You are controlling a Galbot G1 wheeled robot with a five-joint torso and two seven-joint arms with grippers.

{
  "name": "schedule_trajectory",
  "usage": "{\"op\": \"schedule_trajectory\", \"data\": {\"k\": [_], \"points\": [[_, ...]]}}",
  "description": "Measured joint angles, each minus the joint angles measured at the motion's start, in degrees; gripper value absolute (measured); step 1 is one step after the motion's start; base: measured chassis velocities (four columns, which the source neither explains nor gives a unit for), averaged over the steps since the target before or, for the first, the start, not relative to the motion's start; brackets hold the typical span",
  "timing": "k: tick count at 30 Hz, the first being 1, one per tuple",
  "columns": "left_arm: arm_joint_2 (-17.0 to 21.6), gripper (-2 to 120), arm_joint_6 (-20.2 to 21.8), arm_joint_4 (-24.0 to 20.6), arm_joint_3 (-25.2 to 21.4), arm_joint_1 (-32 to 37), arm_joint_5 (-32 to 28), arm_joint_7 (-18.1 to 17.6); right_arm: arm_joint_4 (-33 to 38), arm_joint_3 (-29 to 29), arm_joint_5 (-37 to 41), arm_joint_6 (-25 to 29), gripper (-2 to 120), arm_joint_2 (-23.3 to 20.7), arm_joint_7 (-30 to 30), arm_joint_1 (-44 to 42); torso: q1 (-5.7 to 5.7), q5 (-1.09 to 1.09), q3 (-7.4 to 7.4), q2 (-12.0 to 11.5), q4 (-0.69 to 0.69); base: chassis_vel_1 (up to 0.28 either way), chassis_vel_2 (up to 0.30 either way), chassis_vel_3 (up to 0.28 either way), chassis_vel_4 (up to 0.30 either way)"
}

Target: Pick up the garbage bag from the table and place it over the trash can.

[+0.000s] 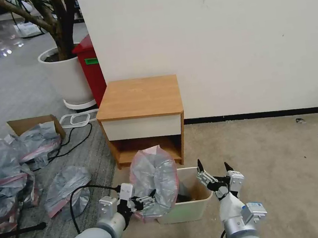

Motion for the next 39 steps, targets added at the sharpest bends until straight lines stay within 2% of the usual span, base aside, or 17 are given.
{"op": "schedule_trajectory", "data": {"k": [4,9,15,17,21,23,29,31,32,34,39], "points": [[-0.2,100,-0.3,-0.1,-0.4,0.1,-0.5,0.0,-0.3,0.2,-0.3,0.3,100,0.0,0.0,-0.1,0.00,0.00,0.00,0.0,0.00,0.000,0.000,0.000,0.000],[-0.7,100,-1.6,-6.3,-4.2,4.6,-0.7,0.0,-0.8,-0.2,-0.6,0.5,100,0.0,-0.1,-0.1,0.00,0.00,0.00,0.0,0.00,0.000,0.000,0.000,0.000],[-0.1,100,-1.6,-9.5,-7.3,4.8,-2.8,0.0,-1.4,-0.7,-0.9,0.4,100,-0.1,-0.1,0.2,0.00,0.01,0.00,0.0,0.01,0.000,0.000,0.000,0.000],[0.5,100,1.6,-10.7,-9.0,3.5,-6.3,0.0,-1.7,-0.9,-1.3,0.4,100,-0.2,-0.1,0.1,0.00,0.00,0.00,0.0,0.00,0.000,0.000,0.000,0.000],[1.4,100,4.2,-11.3,-9.3,2.5,-8.9,0.0,-1.7,-0.9,-1.4,0.5,100,-0.4,-0.1,-0.1,0.00,0.00,0.00,0.0,0.00,0.000,0.000,0.000,0.000],[3.0,100,5.4,-10.0,-8.0,0.5,-10.9,0.5,-1.6,-0.7,-1.6,0.5,100,-0.9,-0.1,-0.4,0.00,0.00,0.00,0.0,-0.01,0.000,0.000,0.000,0.000],[4.8,100,5.4,-5.3,-5.5,-3.1,-9.7,1.0,-1.1,-0.1,-1.9,0.6,100,-1.1,-0.1,-1.3,0.00,-0.01,0.00,0.0,0.00,0.000,0.000,0.000,0.000],[5.8,100,5.4,-2.4,-4.3,-5.8,-9.3,1.2,-1.0,0.2,-2.2,0.9,100,-1.1,-0.1,-1.9,0.00,-0.01,0.00,0.0,0.00,0.000,0.000,0.000,0.000],[5.8,100,5.4,-2.4,-4.3,-5.8,-9.3,1.2,-1.0,0.2,-2.2,0.9,100,-1.1,-0.1,-1.9,0.00,-0.01,0.00,0.0,0.00,0.000,0.000,0.000,0.000],[6.5,100,5.6,1.0,-2.8,-7.9,-8.7,2.0,-0.9,0.6,-2.4,1.0,100,-0.9,0.0,-2.4,0.00,0.00,0.00,0.0,0.00,0.000,0.000,0.000,0.000],[6.3,100,5.7,4.1,-1.0,-9.5,-8.2,2.9,-0.6,0.9,-2.7,1.1,100,-0.6,0.1,-2.8,0.00,0.00,0.00,0.0,0.00,0.000,0.000,0.000,0.000]]}}
